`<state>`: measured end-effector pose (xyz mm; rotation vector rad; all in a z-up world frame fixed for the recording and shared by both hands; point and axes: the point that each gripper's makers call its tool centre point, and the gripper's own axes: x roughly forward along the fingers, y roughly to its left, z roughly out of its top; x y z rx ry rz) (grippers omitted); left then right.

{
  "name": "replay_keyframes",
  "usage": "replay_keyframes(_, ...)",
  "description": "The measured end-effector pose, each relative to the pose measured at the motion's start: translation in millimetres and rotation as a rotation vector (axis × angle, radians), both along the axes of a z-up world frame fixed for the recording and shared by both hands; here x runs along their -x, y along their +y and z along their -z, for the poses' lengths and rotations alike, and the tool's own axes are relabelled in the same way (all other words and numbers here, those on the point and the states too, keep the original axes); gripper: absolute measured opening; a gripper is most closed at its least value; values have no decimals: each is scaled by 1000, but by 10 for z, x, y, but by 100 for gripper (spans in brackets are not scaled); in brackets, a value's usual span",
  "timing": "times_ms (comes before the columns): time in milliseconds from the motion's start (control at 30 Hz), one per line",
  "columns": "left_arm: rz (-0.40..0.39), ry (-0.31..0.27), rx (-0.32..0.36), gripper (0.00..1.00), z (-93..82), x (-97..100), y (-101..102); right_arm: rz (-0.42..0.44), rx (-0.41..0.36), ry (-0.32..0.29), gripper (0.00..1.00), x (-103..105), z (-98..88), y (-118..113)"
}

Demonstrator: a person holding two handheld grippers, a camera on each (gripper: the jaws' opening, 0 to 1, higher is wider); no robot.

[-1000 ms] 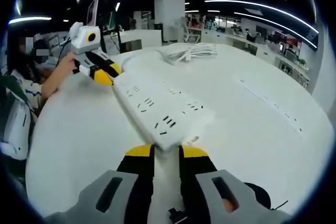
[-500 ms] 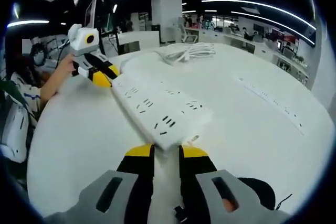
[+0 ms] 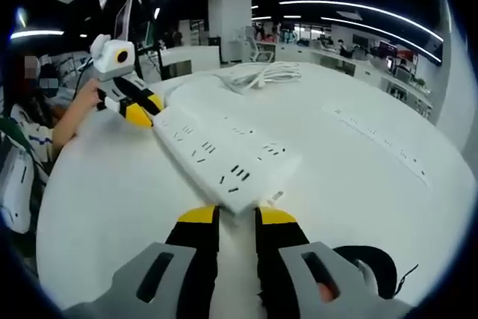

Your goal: Straighten the power strip on the desk, plug the charger into it

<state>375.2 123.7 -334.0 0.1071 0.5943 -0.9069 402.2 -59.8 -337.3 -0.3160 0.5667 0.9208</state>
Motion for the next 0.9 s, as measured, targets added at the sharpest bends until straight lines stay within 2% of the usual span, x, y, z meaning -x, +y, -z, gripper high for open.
replay_keyframes(900,8,-9,-22,16,-12,104,-47,47,-65,-14,18,126,-21,-54)
